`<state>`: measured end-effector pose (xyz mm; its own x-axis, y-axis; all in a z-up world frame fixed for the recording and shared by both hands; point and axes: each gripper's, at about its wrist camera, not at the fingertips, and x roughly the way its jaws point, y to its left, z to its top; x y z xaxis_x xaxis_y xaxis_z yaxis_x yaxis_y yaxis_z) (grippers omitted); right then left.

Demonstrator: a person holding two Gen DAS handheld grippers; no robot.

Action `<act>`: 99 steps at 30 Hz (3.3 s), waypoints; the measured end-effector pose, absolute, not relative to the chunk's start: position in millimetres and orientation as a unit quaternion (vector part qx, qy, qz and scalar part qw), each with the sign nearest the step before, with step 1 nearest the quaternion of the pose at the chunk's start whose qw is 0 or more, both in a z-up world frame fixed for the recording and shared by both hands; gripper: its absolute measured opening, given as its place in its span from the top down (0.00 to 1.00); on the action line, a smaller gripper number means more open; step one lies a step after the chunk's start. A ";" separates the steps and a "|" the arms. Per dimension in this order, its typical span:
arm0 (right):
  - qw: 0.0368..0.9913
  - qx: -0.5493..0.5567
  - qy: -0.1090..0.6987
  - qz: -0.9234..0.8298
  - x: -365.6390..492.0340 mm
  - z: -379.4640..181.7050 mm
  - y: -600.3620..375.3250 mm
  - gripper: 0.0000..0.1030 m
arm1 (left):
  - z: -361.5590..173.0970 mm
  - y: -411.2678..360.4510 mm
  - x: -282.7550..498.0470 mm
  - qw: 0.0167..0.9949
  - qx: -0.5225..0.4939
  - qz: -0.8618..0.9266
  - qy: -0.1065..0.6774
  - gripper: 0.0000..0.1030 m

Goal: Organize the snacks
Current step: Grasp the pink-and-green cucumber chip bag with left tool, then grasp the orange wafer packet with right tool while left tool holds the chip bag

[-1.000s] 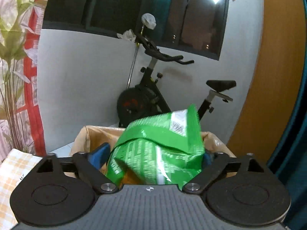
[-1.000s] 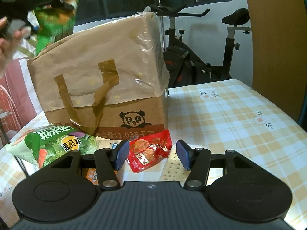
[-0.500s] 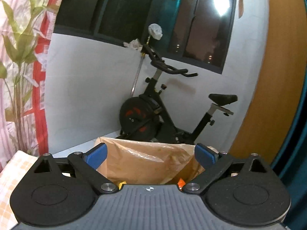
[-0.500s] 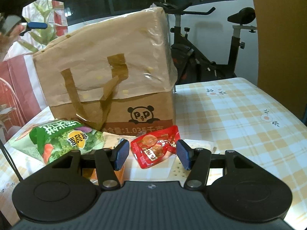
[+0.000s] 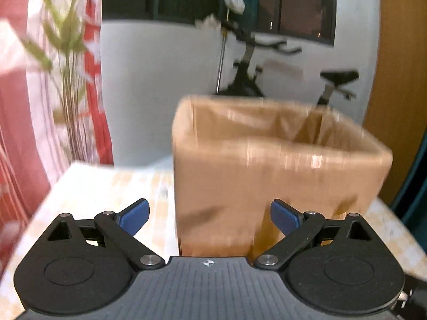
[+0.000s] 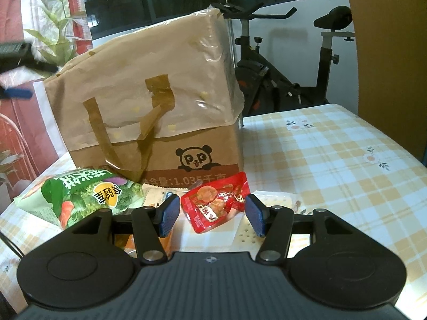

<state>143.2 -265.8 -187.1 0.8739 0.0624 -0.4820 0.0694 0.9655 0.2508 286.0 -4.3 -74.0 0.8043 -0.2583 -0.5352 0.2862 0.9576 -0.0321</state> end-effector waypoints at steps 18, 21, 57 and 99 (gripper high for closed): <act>0.959 0.116 0.260 0.005 143.7 -193.1 -259.4 0.44 | -140.8 50.3 261.2 0.883 -0.186 -0.084 0.423 0.05; 0.959 0.115 0.258 0.008 143.3 -193.7 -258.9 0.44 | -138.0 51.6 238.9 0.874 -0.212 -0.066 0.433 0.05; 0.958 0.088 0.268 0.057 157.0 -187.8 -237.7 0.44 | -171.7 3.6 218.9 0.917 -0.149 -0.108 0.353 0.31; 0.943 0.096 0.305 0.091 177.7 -205.1 -226.4 0.60 | -155.1 39.0 194.4 0.932 -0.142 -0.072 0.325 0.32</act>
<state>177.7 -226.4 -205.1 0.7969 0.2307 -0.5583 -0.1132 0.9649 0.2371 194.4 39.0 -155.1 0.7789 -0.2266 -0.5847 0.0420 0.9492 -0.3119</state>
